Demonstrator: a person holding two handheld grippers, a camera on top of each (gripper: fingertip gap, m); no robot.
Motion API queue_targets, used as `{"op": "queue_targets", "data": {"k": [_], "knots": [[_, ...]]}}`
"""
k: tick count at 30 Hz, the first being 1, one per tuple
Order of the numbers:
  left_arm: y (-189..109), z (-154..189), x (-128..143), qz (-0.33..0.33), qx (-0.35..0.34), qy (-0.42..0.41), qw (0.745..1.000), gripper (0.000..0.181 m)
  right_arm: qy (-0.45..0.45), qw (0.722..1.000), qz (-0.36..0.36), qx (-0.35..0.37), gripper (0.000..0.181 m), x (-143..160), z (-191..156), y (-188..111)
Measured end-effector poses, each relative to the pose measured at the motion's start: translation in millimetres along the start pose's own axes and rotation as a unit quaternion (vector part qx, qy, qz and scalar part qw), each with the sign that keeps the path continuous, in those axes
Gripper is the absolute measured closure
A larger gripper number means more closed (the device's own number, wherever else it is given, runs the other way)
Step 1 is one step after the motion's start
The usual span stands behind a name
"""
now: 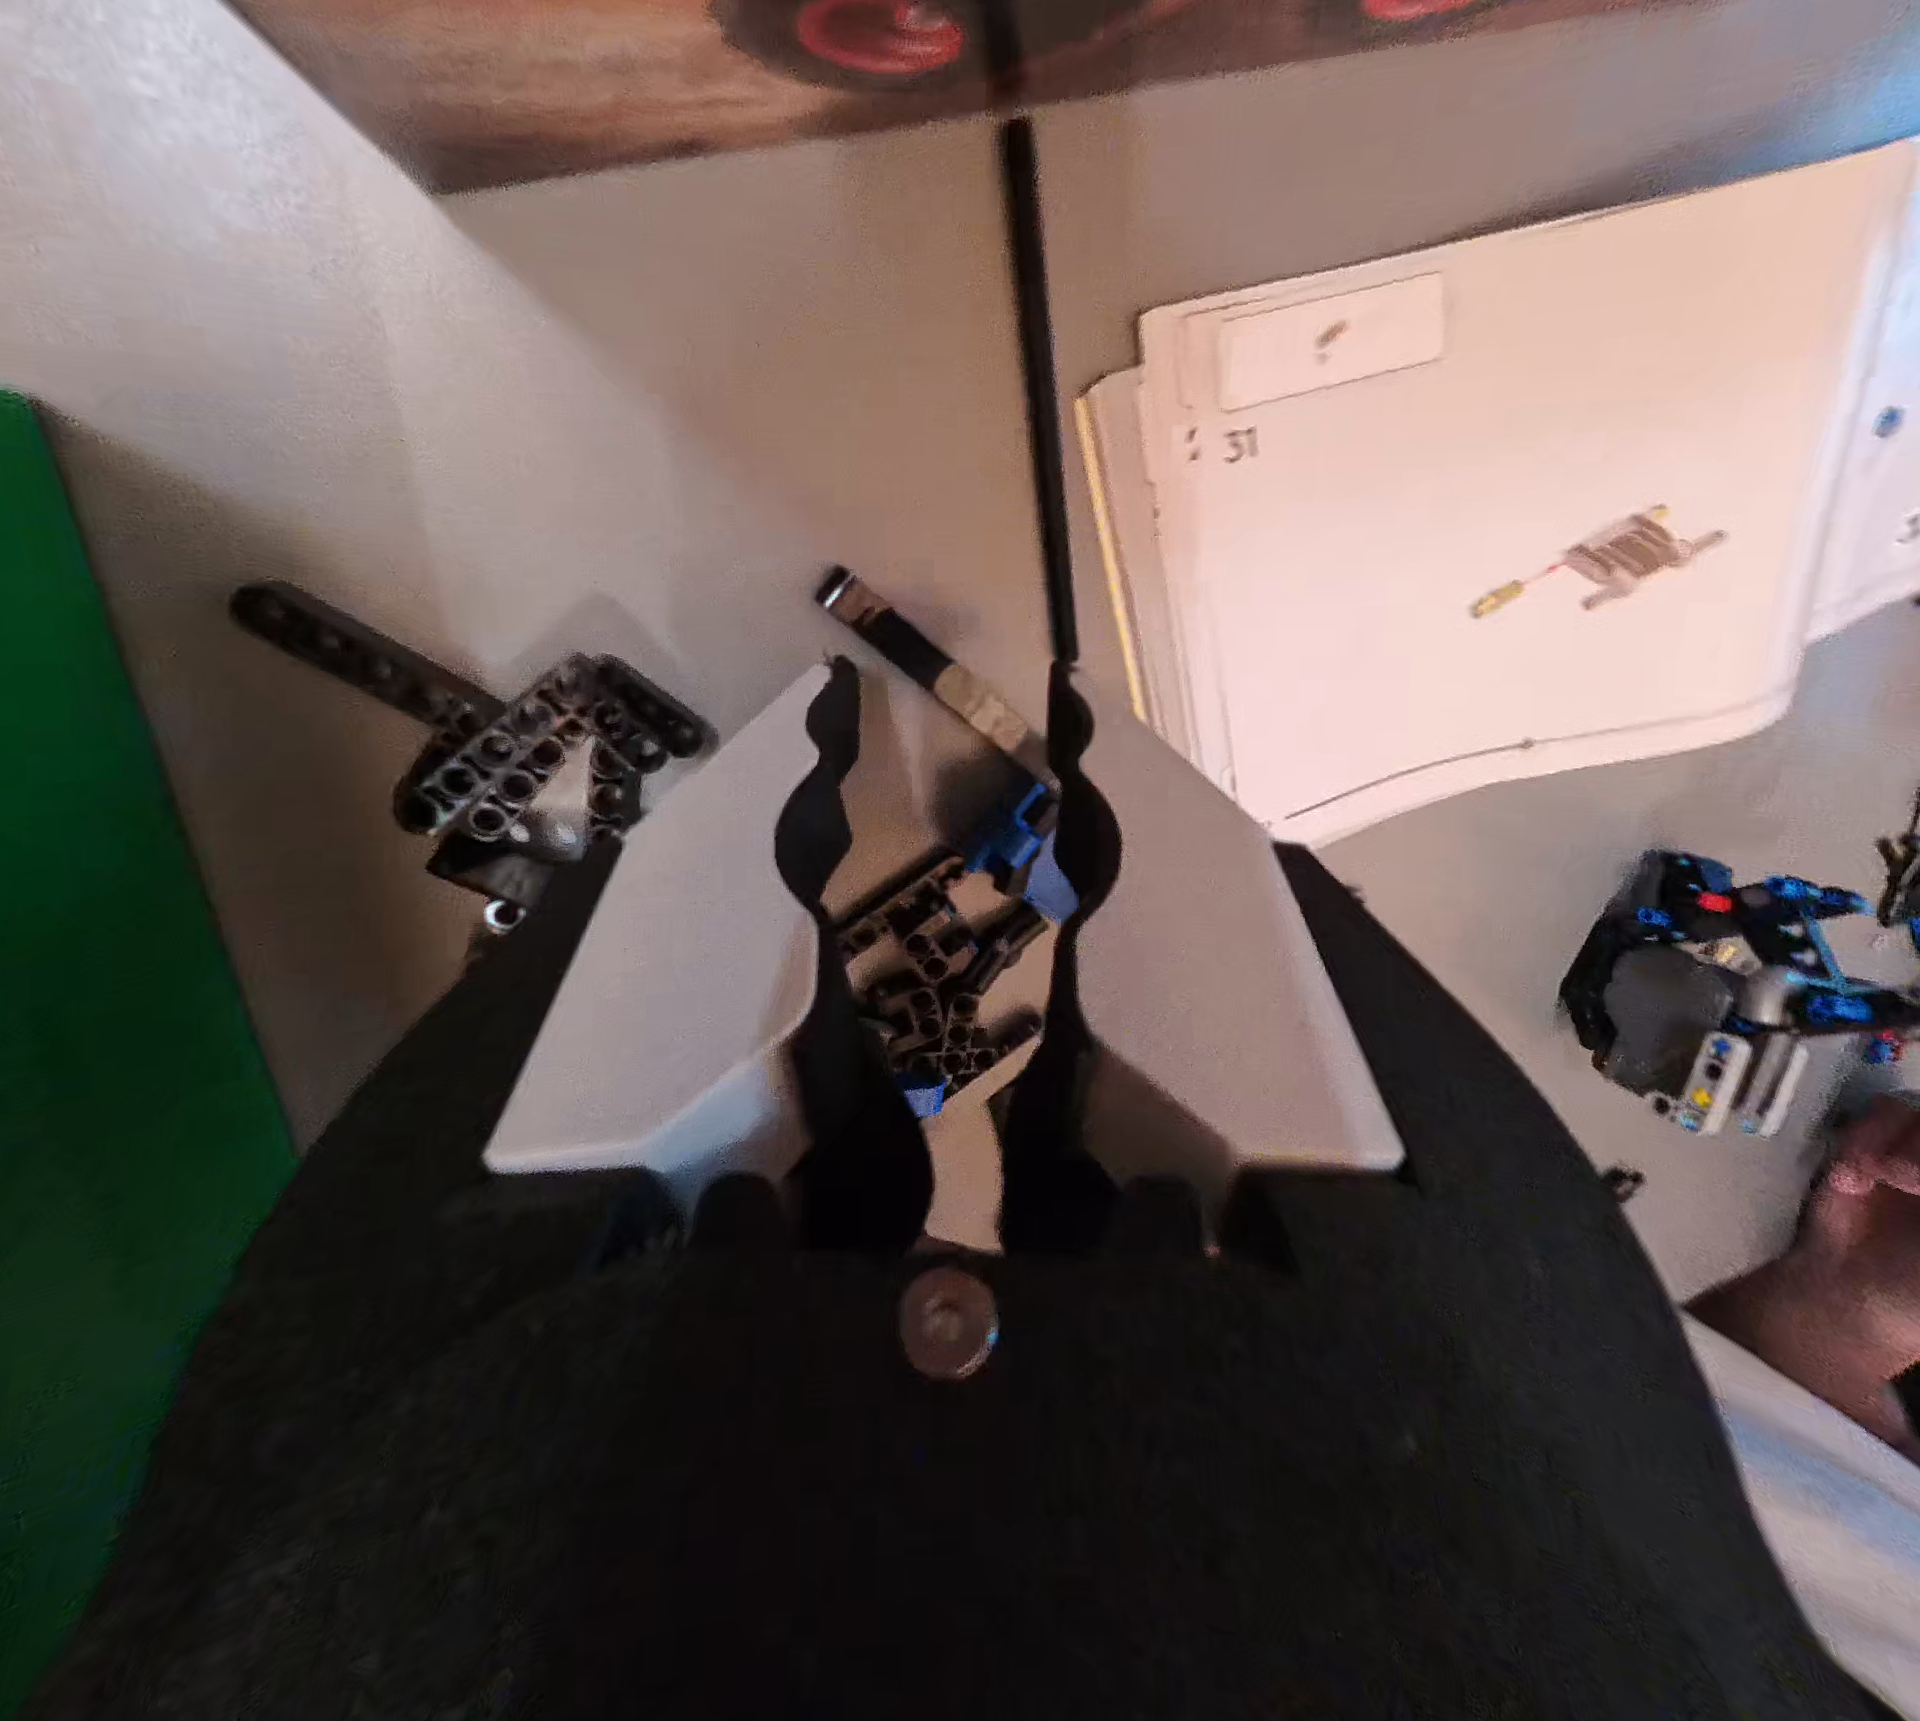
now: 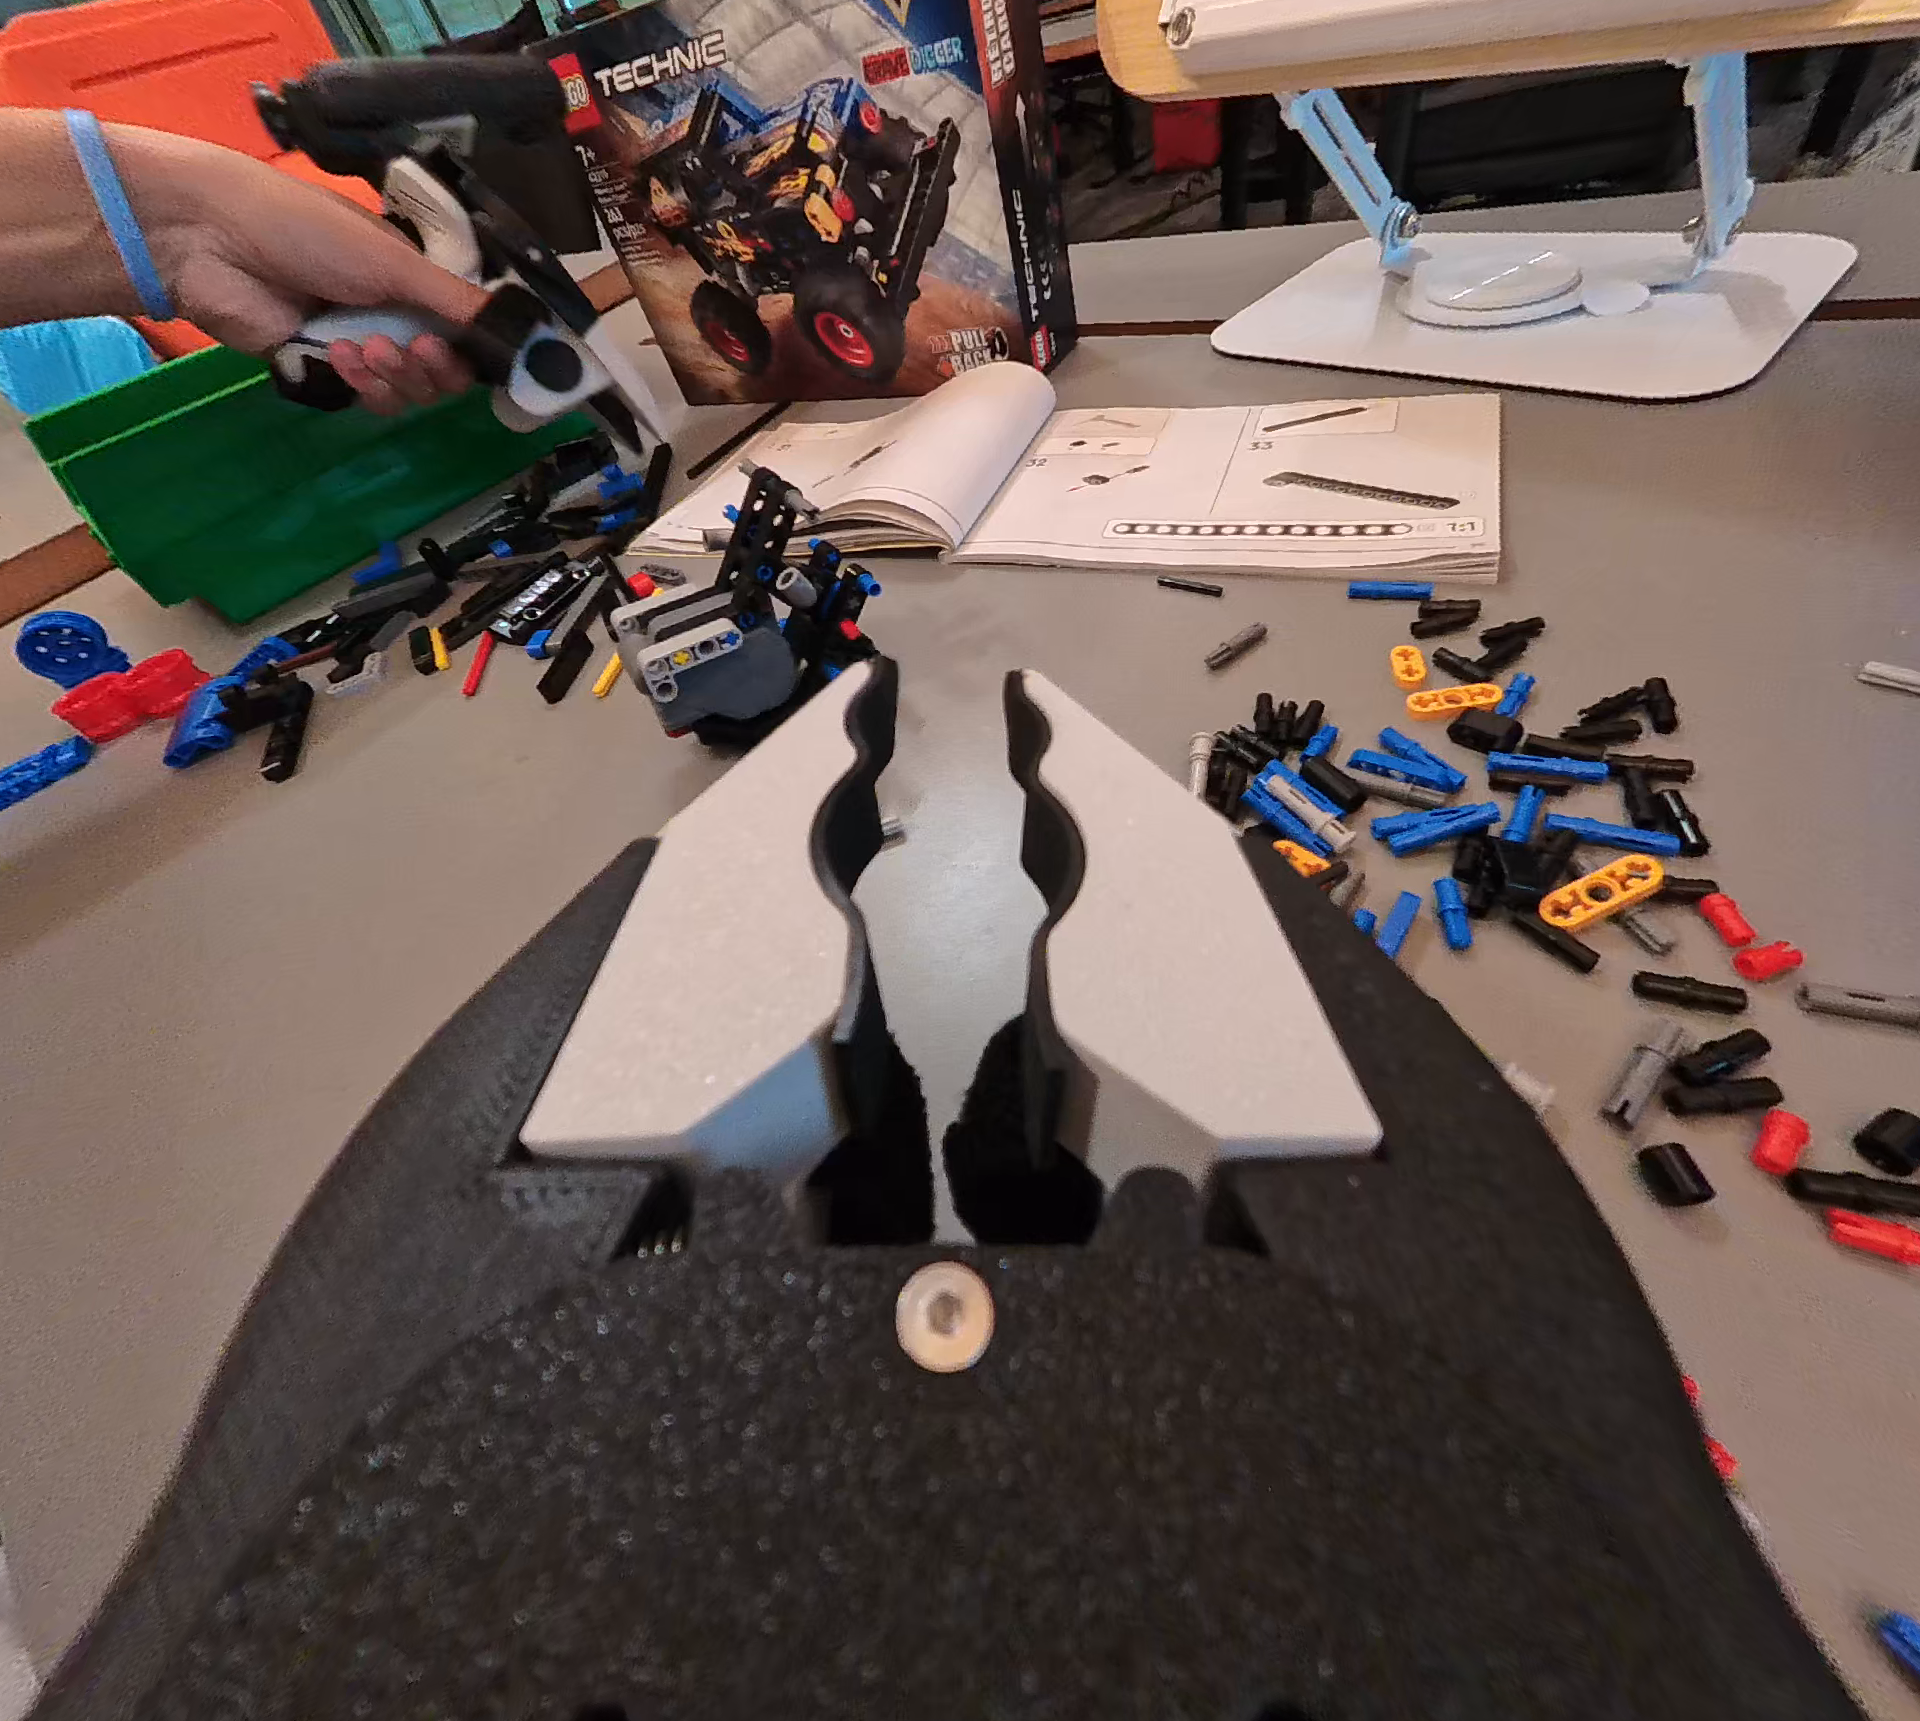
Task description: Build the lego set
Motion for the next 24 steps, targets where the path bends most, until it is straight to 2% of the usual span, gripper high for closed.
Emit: {"op": "queue_targets", "data": {"k": [3, 6, 11, 16, 20, 24], "knots": [[8, 1, 7, -0.034, 0.015, -0.029, 0.999, 0.157, 0.007, 1.000, -0.002, -0.008, 0.161, 0, 0, 0], [8, 2, 9, -0.043, 0.008, -0.032, 0.999, 0.156, 0.012, 1.000, -0.003, -0.013, 0.161, 0, -1, -1], [11, 5, 7, -0.061, -0.017, -0.003, 0.998, 0.165, 0.022, 1.000, -0.009, -0.020, 0.161, 1, -1, 0], [12, 10, 8, -0.080, -0.007, 0.051, 0.995, 0.173, 0.023, 0.999, -0.009, -0.022, 0.161, 2, -1, 0], [10, 18, 5, -0.064, 0.011, 0.085, 0.994, 0.175, 0.023, 0.999, -0.009, -0.022, 0.161, 2, -1, 0], [-8, 34, -13, -0.003, 0.052, 0.115, 0.992, 0.175, 0.025, 0.999, -0.011, -0.024, 0.161, 2, -1, 0]]}}
Point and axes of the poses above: each gripper's, where its closed fingertips meet, y out along the fingers, x out of its underside, z = x × y across the jaws, the point moved 3 cm from there along -y, back along the fingers, and after that the axes turned 15 degrees about y, right-handed, at the moved point
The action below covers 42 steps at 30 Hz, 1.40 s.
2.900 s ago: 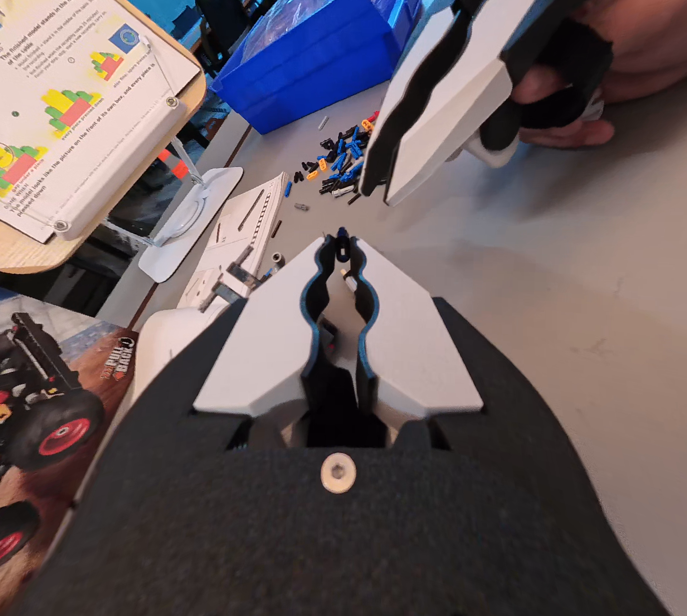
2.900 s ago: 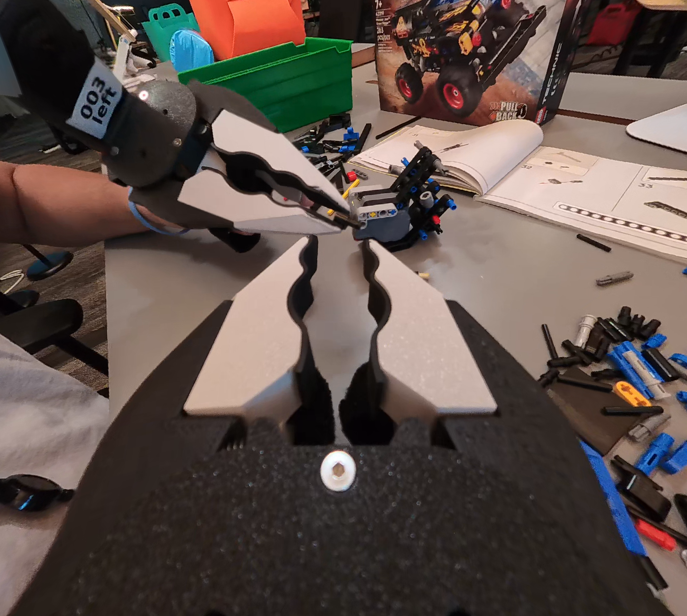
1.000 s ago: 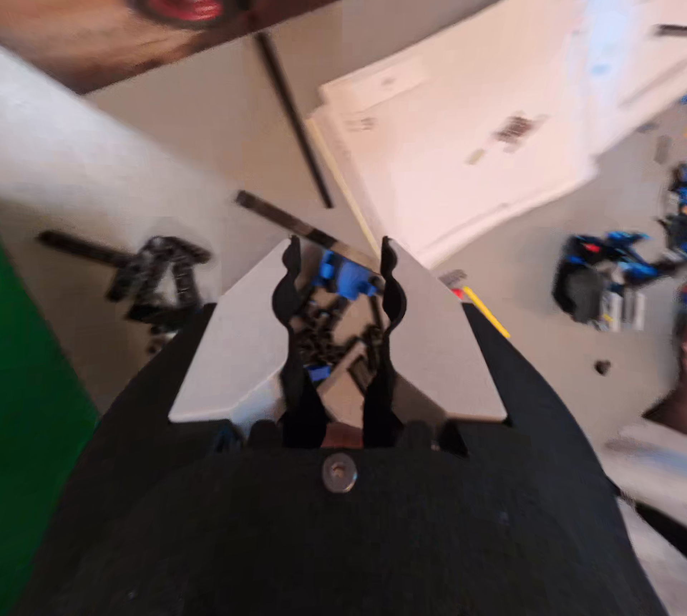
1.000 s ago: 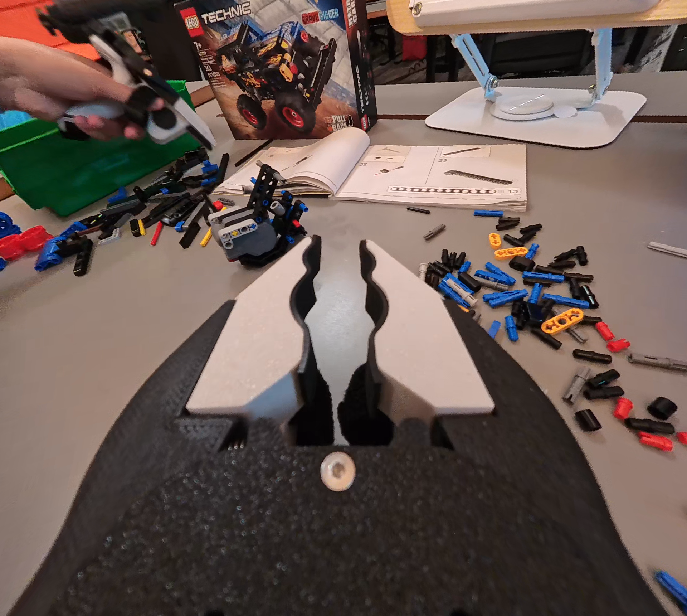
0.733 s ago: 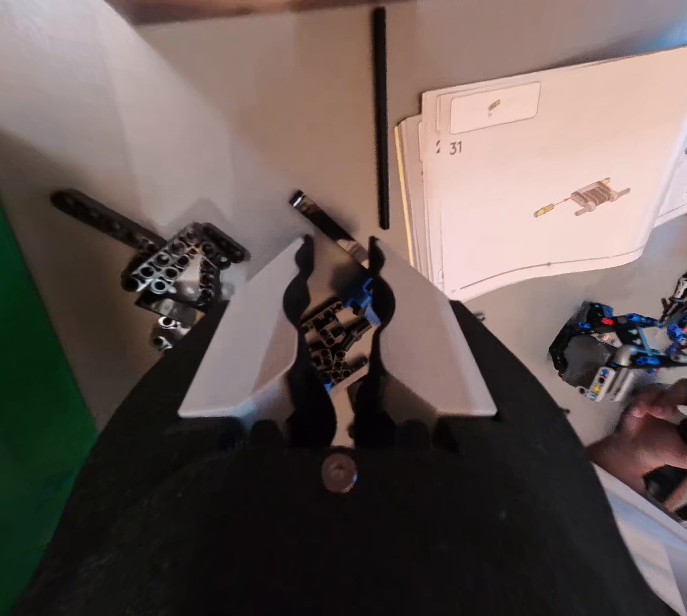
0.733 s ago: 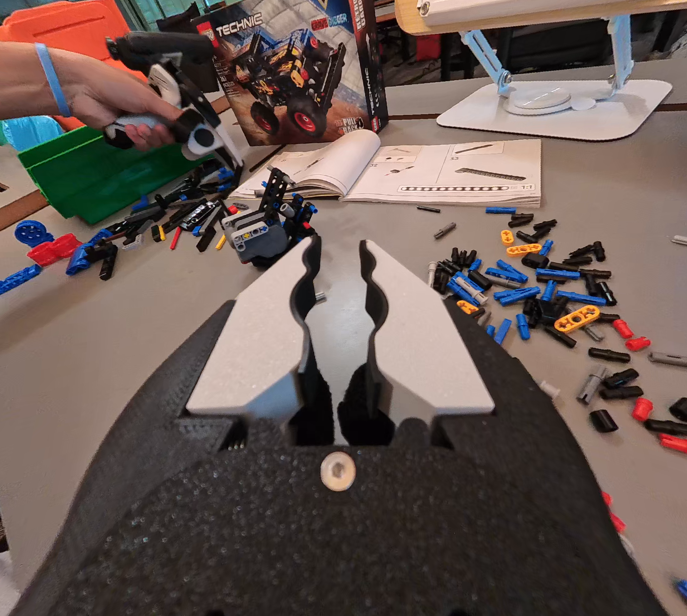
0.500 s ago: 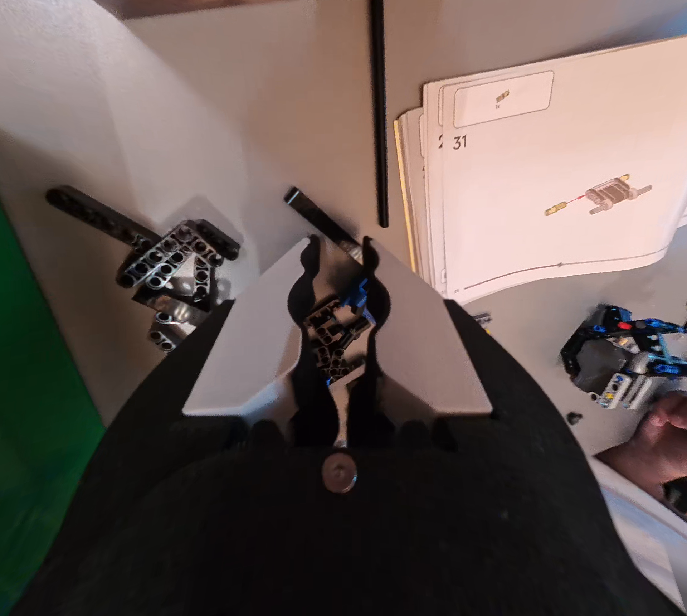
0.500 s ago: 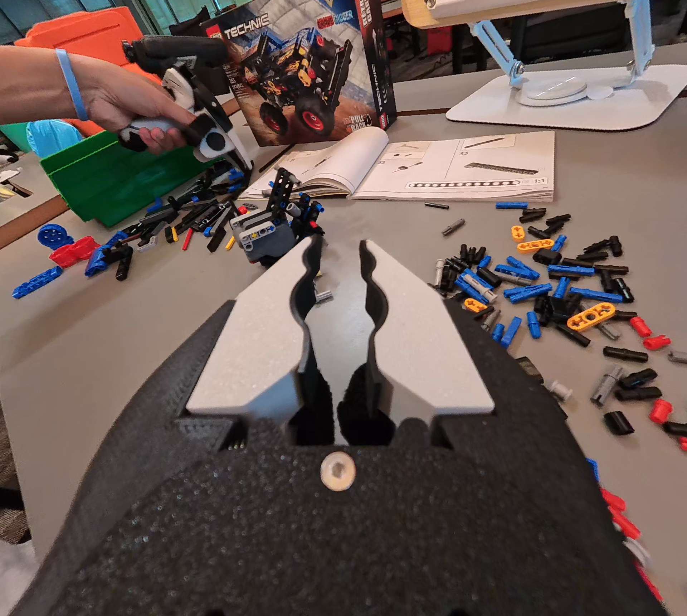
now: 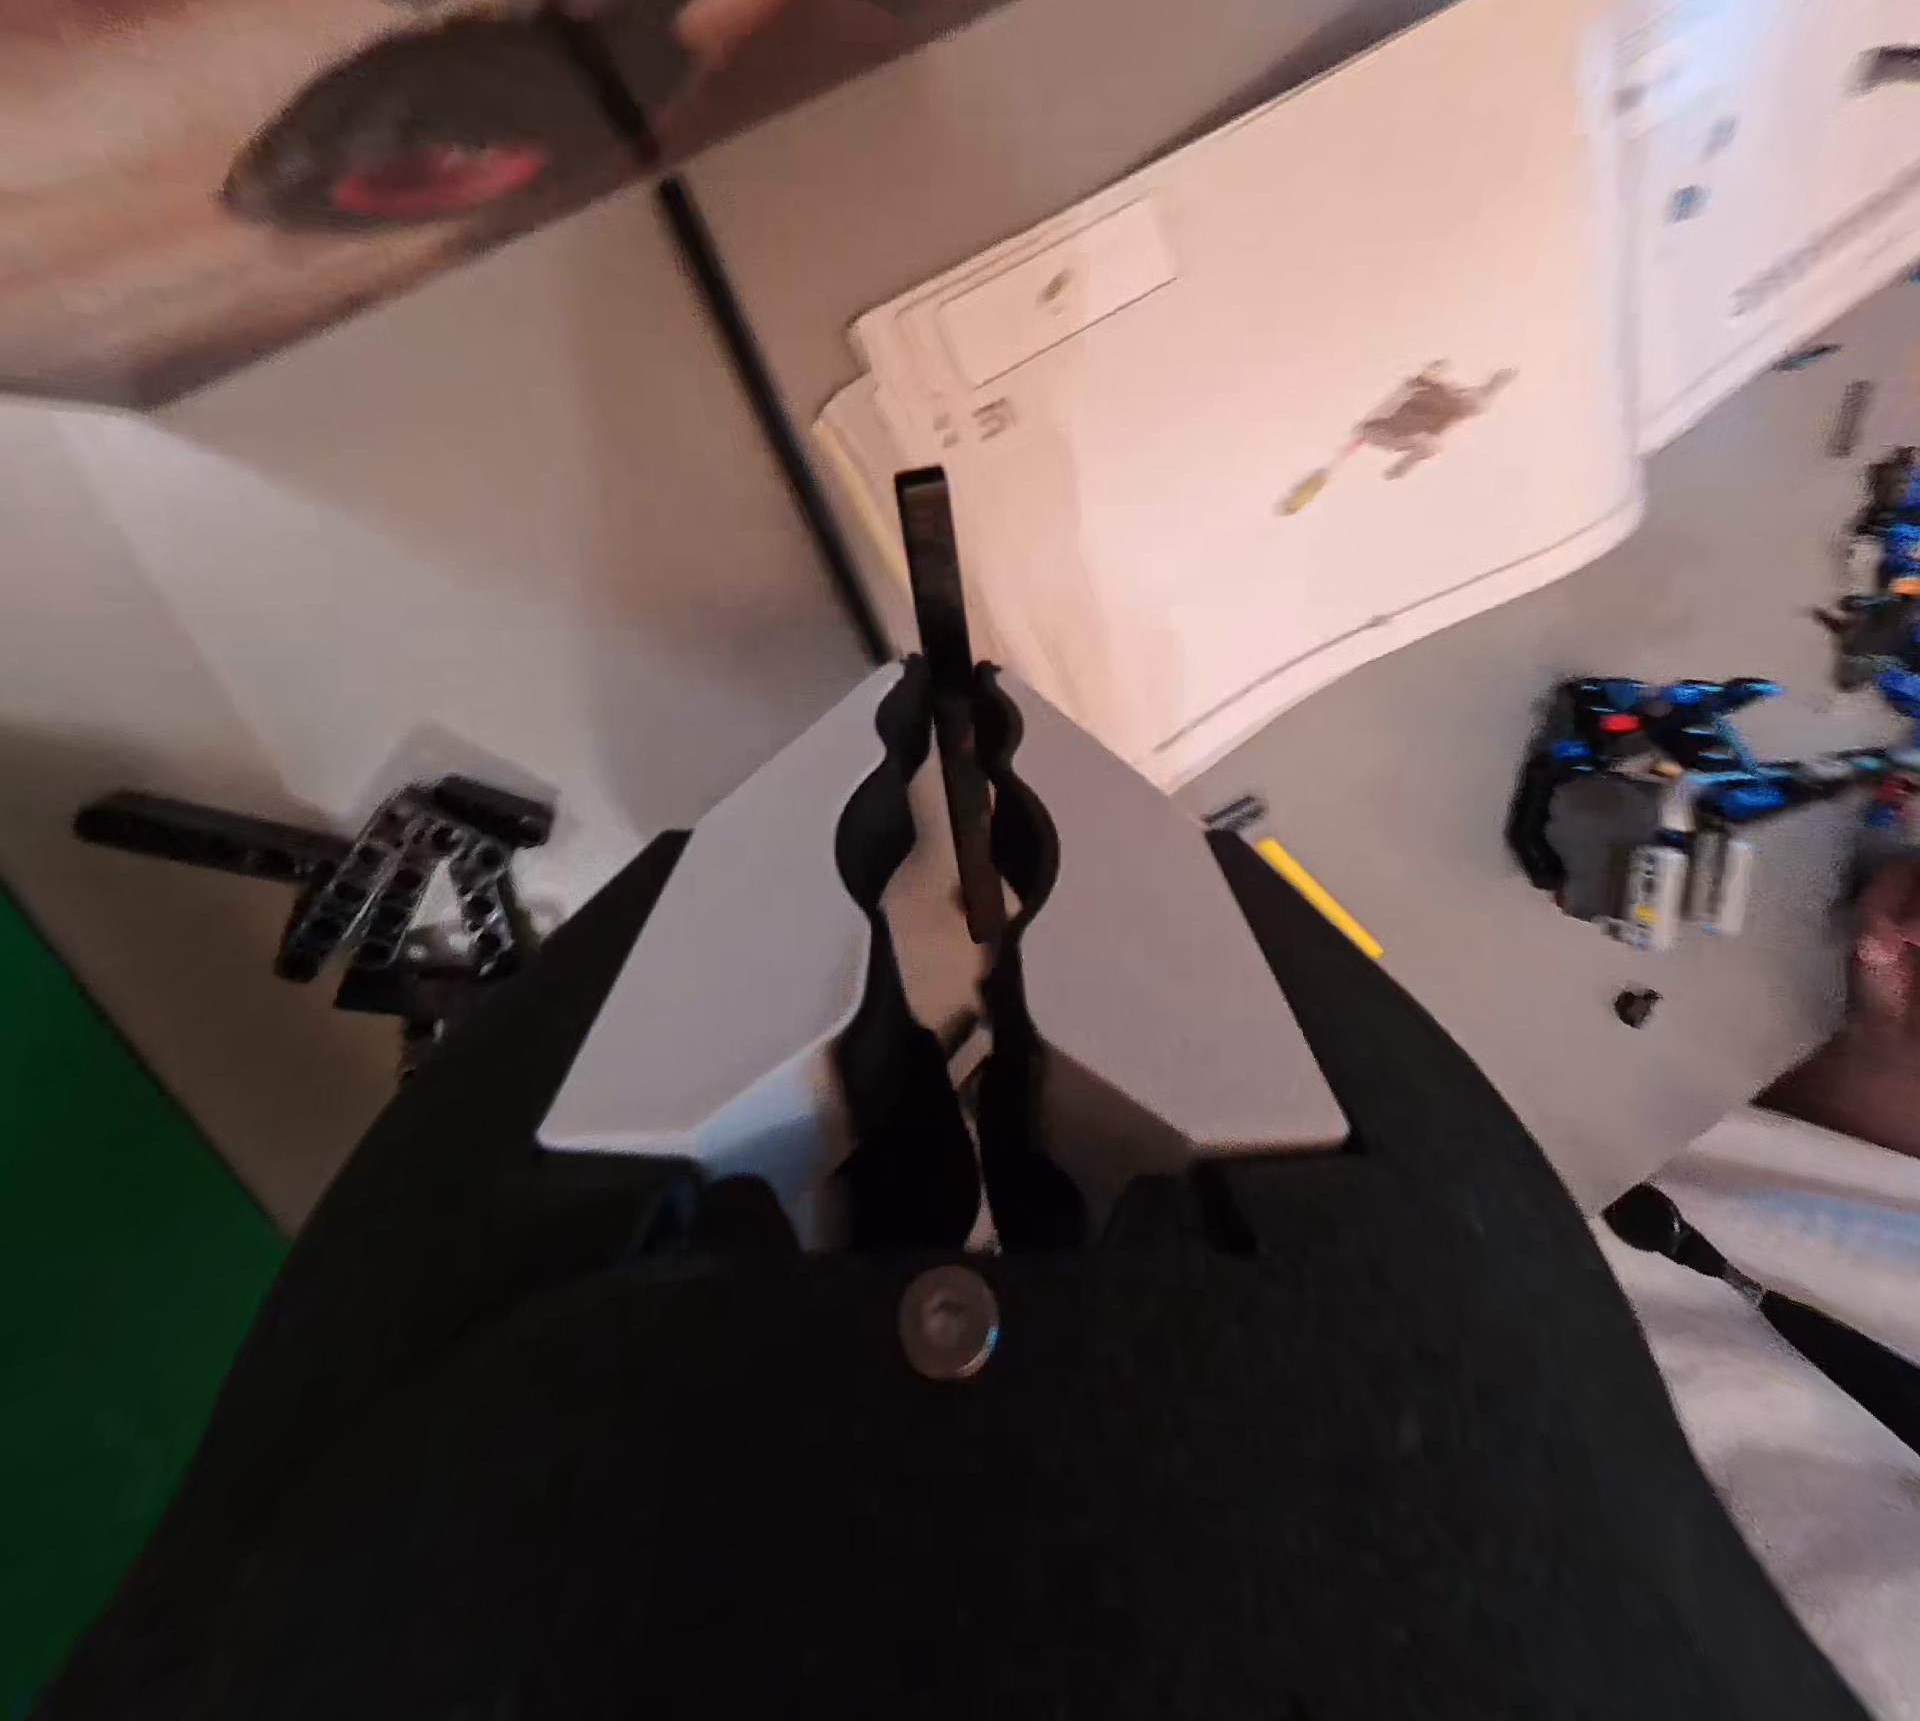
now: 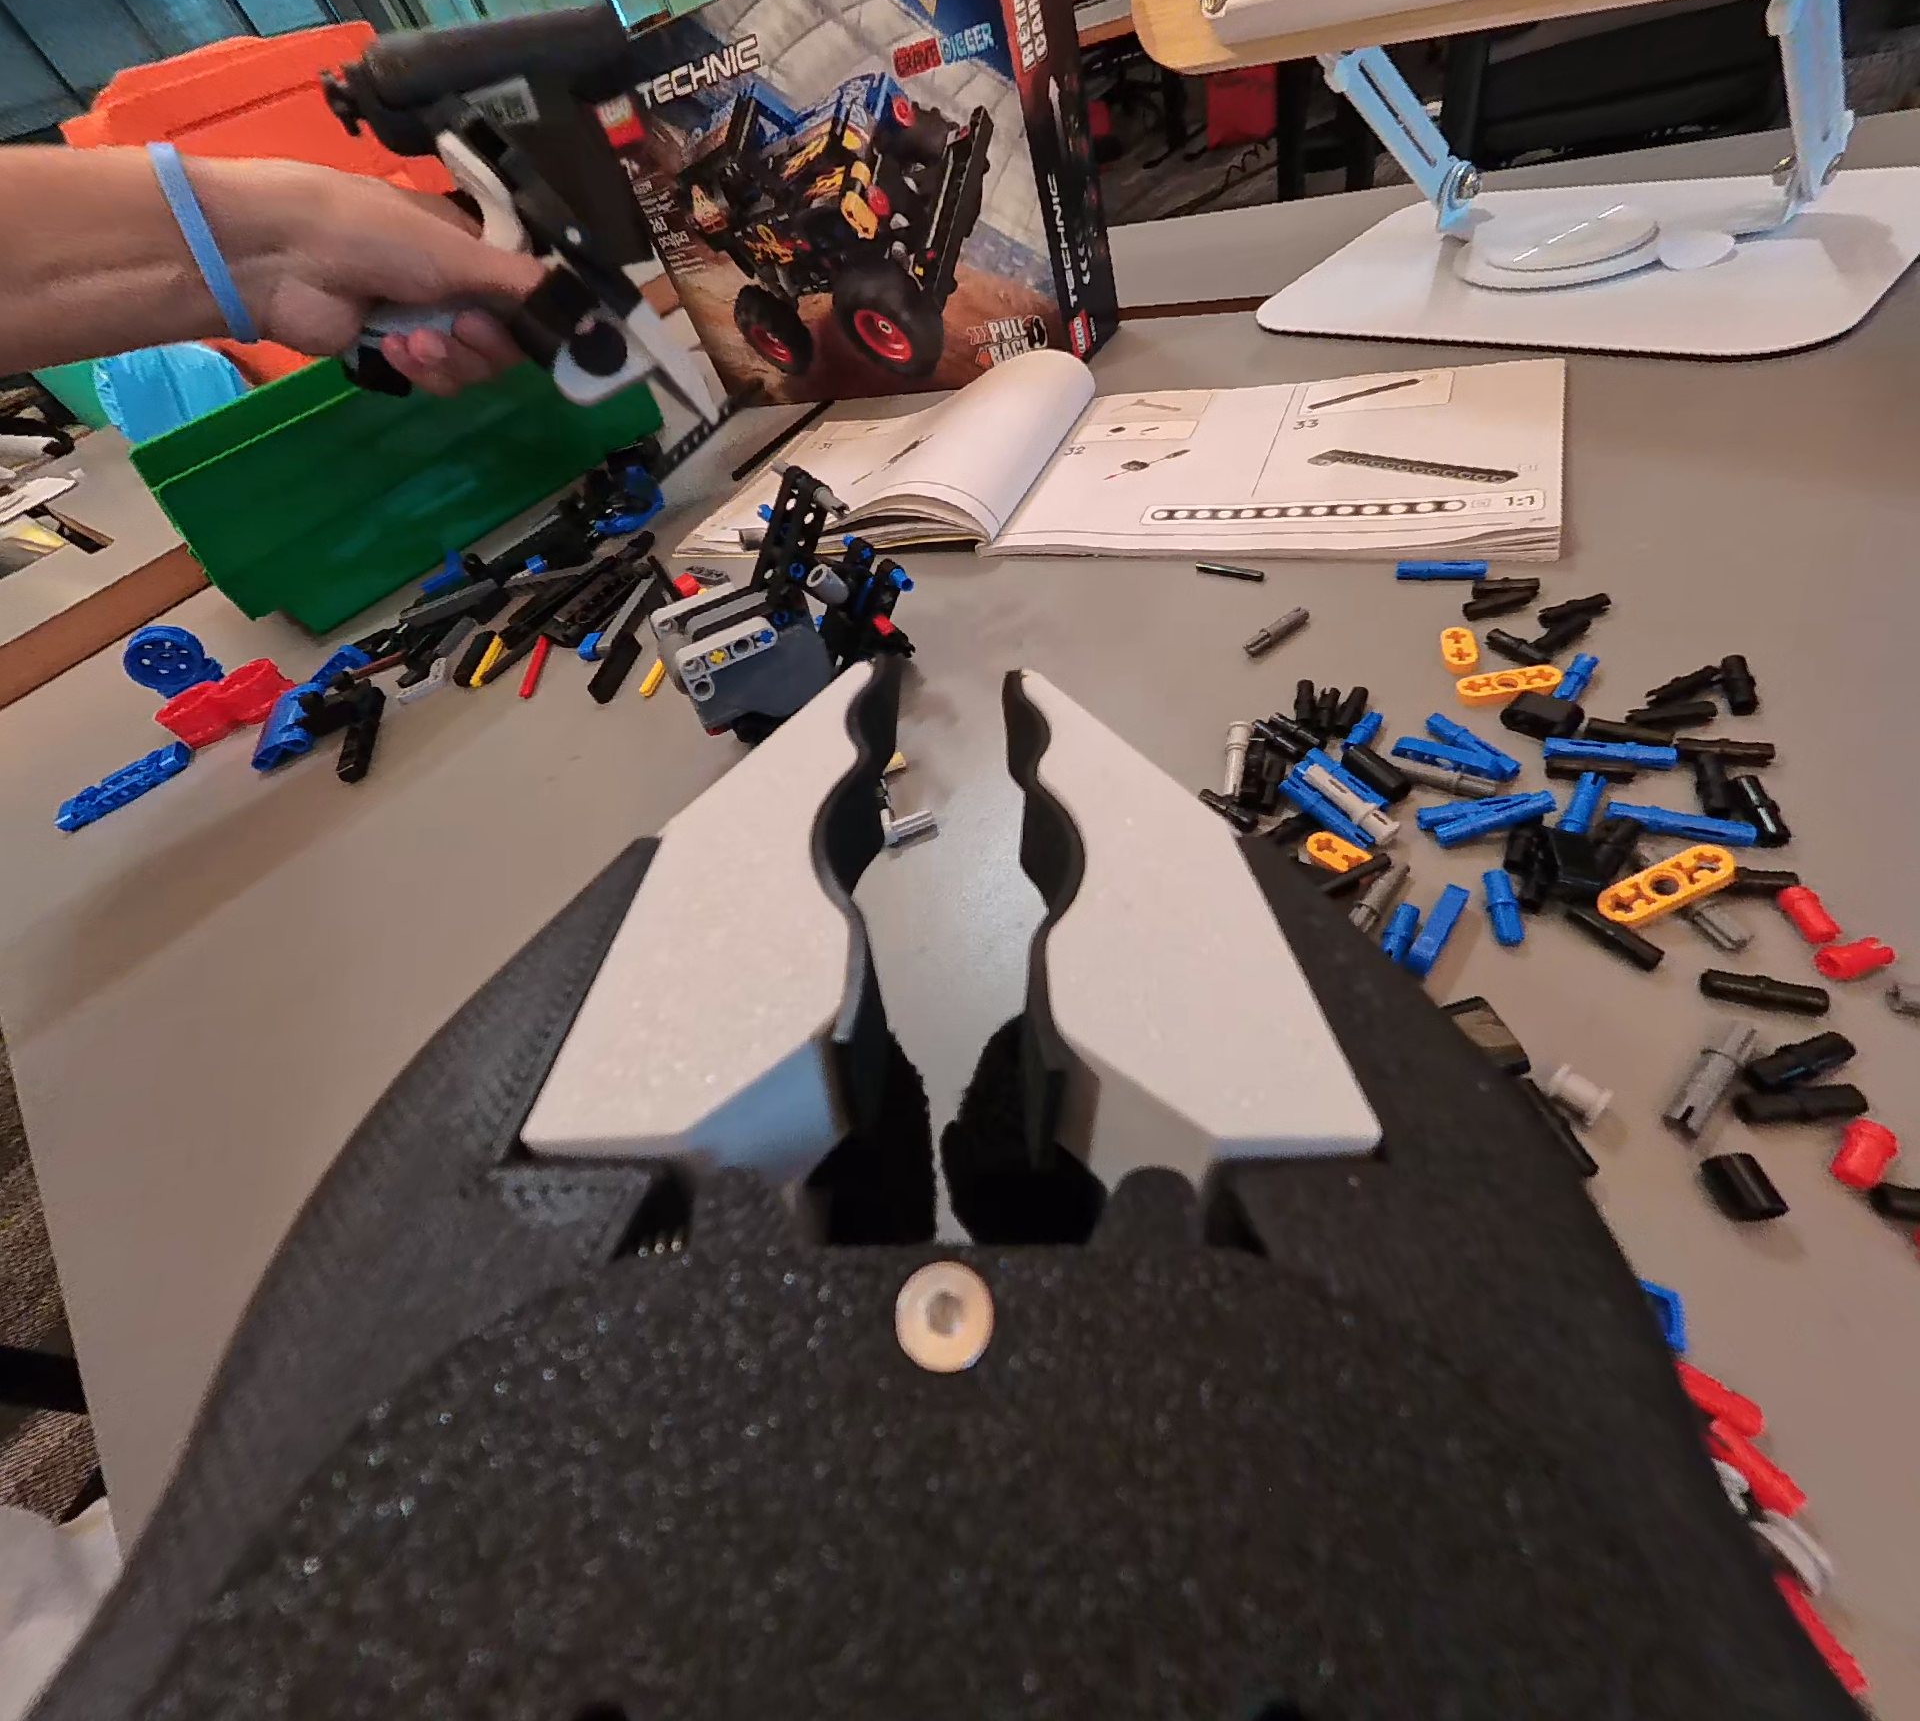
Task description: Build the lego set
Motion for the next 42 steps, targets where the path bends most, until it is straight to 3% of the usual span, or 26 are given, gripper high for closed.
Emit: {"op": "queue_targets", "data": {"k": [4, 8, 11, 15, 19, 23, 34, 42], "knots": [[-25, 54, -42, 0.071, 0.066, 0.131, 0.987, 0.175, -0.006, 1.000, -0.002, 0.001, 0.162, 1, -1, 1], [-27, 140, -87, 0.064, 0.082, 0.346, 0.932, 0.175, -0.023, 1.000, -0.005, 0.004, 0.162, 2, -4, 3], [3, 196, -108, -0.007, 0.084, 0.474, 0.877, 0.175, -0.034, 0.999, -0.004, 0.005, 0.163, 3, -6, 3], [64, 237, -133, -0.106, 0.106, 0.535, 0.831, 0.175, -0.037, 0.999, -0.005, 0.005, 0.163, 3, -7, 3], [121, 247, -146, -0.192, 0.102, 0.557, 0.801, 0.175, -0.039, 0.999, -0.005, 0.004, 0.163, 3, -7, 2], [149, 250, -150, -0.216, 0.098, 0.558, 0.795, 0.175, -0.039, 0.999, -0.006, 0.002, 0.164, 4, -8, 2], [158, 247, -153, -0.218, 0.095, 0.531, 0.813, 0.176, -0.027, 1.000, -0.010, -0.010, 0.164, 4, -9, 2], [159, 244, -157, -0.219, 0.091, 0.544, 0.805, 0.176, -0.025, 1.000, -0.013, -0.012, 0.164, 5, -9, 3]]}}
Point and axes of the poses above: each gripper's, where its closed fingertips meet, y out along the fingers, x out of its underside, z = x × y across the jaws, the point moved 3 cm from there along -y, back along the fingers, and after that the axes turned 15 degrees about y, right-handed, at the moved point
